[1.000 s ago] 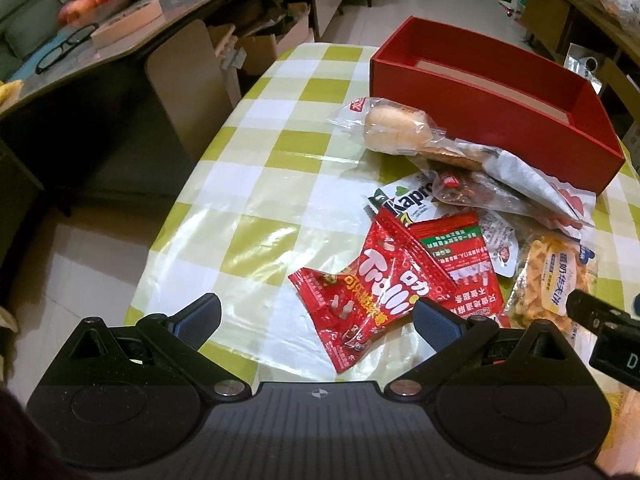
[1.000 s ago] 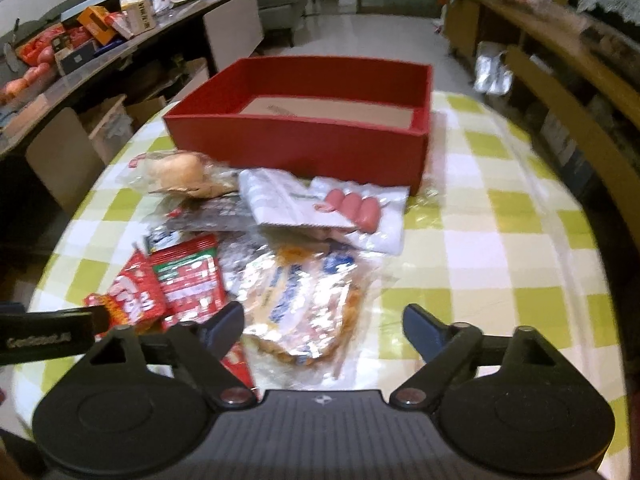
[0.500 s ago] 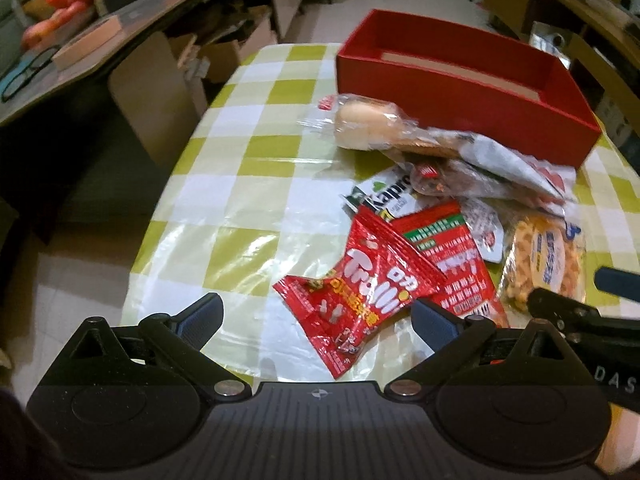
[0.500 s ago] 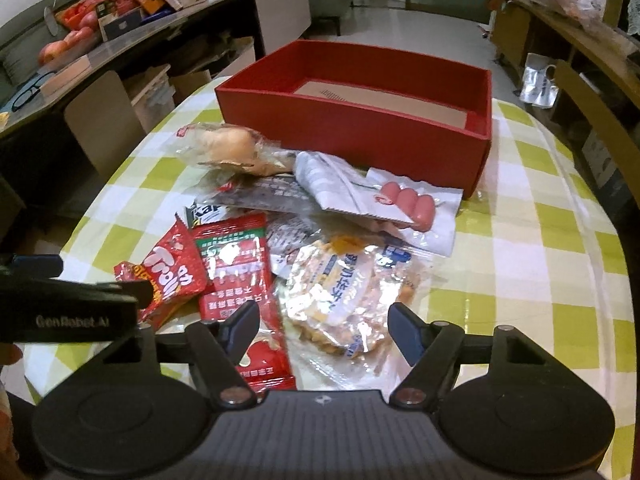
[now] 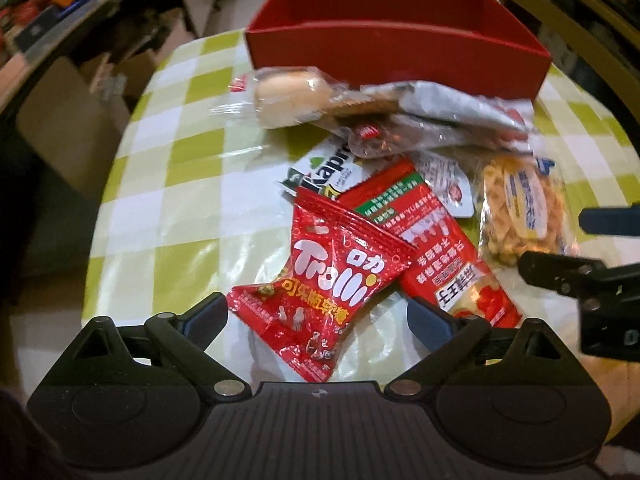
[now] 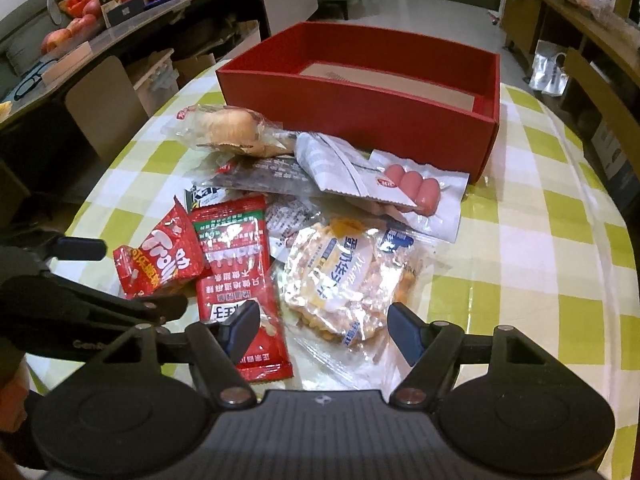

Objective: Organize snacks
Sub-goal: 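Grasp the red Trolli bag with the left tool while the right tool grasps the red-green stick pack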

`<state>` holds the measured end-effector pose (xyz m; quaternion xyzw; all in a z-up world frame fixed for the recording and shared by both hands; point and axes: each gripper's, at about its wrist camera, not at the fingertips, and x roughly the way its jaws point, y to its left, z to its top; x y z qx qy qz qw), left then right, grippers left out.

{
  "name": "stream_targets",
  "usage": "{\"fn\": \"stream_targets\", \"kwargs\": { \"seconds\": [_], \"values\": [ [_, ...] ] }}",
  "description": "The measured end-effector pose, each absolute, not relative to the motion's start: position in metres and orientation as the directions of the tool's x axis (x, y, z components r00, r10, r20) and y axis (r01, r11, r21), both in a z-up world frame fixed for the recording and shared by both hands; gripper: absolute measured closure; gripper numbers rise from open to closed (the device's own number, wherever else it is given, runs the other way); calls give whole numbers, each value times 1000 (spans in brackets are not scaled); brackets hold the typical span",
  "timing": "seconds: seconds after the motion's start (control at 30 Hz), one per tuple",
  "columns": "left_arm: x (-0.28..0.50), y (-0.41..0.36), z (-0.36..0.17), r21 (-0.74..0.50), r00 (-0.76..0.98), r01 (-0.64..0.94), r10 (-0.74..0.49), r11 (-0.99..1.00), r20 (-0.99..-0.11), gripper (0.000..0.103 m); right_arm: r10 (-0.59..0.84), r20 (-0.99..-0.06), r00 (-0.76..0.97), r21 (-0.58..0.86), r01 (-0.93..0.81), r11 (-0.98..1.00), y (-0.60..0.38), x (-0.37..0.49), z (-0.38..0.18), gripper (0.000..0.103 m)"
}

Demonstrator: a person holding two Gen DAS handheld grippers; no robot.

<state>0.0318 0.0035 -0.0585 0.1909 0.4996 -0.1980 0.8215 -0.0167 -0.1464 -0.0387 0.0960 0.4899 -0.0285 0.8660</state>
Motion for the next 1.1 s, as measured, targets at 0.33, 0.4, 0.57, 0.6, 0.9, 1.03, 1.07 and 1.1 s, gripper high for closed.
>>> {"fn": "stream_targets", "kwargs": {
  "seconds": [0.33, 0.4, 0.57, 0.6, 0.9, 1.03, 1.07, 1.1],
  "values": [
    [59, 0, -80, 116, 385, 541, -123, 833, -914, 8, 85, -867, 491, 152, 99, 983, -139, -7, -45, 33],
    [57, 0, -77, 100, 374, 553, -140, 827, -917, 21, 90, -865, 493, 155, 93, 984, -139, -6, -44, 34],
    [48, 10, -69, 30, 321, 532, -168, 846, -932, 44, 124, -862, 491, 181, 69, 981, -134, -8, -41, 38],
    [47, 12, -67, 26, 322, 522, -168, 853, -932, 45, 129, -861, 493, 181, 60, 982, -132, -9, -40, 39],
    [56, 41, -60, -50, 294, 382, -172, 923, -940, 48, 153, -866, 476, 149, -45, 988, -96, 13, -49, 39],
    [57, 37, -66, -6, 300, 392, -135, 920, -944, 48, 128, -871, 474, 125, -39, 991, -96, 27, -57, 40],
    [59, 37, -68, -4, 301, 388, -131, 922, -945, 47, 127, -869, 479, 123, -39, 992, -96, 29, -58, 40],
    [60, 38, -68, -2, 299, 380, -125, 925, -946, 46, 123, -869, 479, 118, -40, 992, -95, 32, -59, 40]
  ]
}}
